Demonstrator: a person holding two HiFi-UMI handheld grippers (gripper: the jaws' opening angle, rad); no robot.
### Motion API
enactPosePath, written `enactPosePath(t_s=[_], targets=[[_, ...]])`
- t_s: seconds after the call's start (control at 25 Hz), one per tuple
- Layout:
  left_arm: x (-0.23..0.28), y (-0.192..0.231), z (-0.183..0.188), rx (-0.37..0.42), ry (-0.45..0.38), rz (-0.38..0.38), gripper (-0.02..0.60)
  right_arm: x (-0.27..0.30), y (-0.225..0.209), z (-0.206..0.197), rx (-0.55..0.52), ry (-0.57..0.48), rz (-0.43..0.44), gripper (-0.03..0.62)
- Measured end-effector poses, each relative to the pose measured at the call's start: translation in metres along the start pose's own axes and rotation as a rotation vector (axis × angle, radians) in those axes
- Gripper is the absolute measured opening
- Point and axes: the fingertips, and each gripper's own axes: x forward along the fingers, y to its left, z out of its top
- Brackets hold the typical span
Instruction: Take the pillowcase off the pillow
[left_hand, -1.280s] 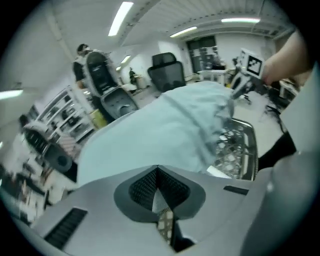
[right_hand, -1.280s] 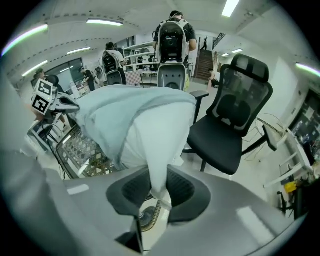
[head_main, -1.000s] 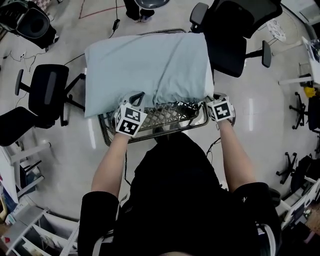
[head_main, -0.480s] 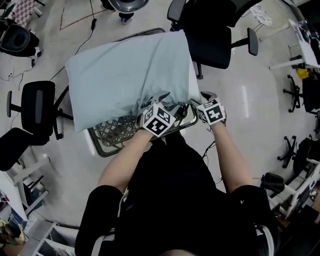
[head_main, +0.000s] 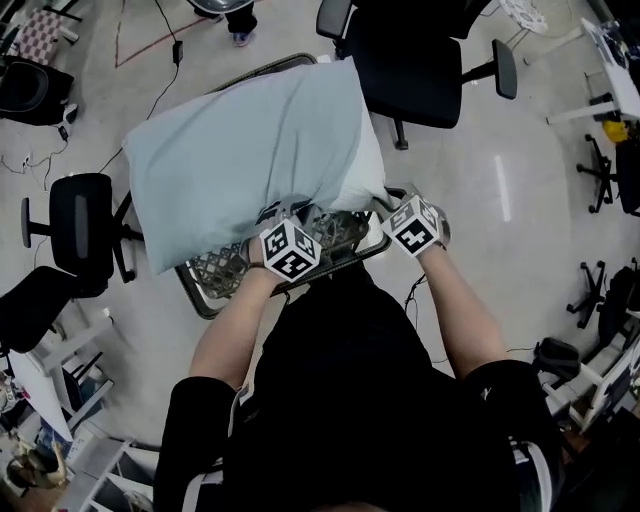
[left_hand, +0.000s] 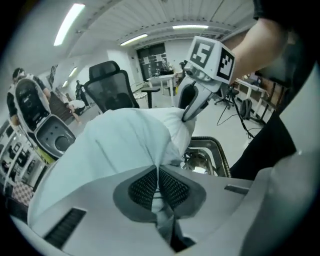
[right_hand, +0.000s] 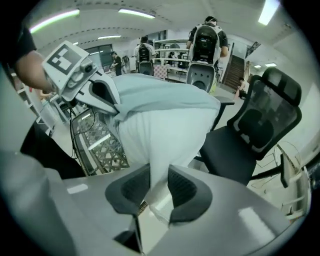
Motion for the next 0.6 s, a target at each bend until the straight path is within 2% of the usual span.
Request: enactPosePath(t_s=[0.08,0.2,0.28,0.32,0.48,0.6], targets=[[-0.008,0.002,-0.011,-0.072,0.006,-0.021,0.014,-0.002,0.006,-0.002,0.013,0.005,0.043,0.11],[-0.019,-0.003,-0.006,-0.146,-0.009,-0.098,0.022,-0.007,0.018,-0.005,0.073,0.029,0.177,0.135],[-0.026,0.008,0.011,-0.178,-0.05,-0.118,0.07,-0.014,0.011,-0.003,0.047,0.038,0.263,0.17],[-0.029,0.018,0.021,-0.196,-0.078,-0.113,0.1,-0.017,0.003,-0.001,0.019,0.043,0.293,0.181],[-0.034,0.083,0.055,-0.295,-0.181,-0.059,0.104,-0.014,-0.015,0.01,-0.099,0.112,0.413,0.287],[-0.02,0.133,0.067,-0.31,-0.169,-0.008,0.103,-0.009,-0.022,0.016,-0.176,0.163,0.561,0.282]])
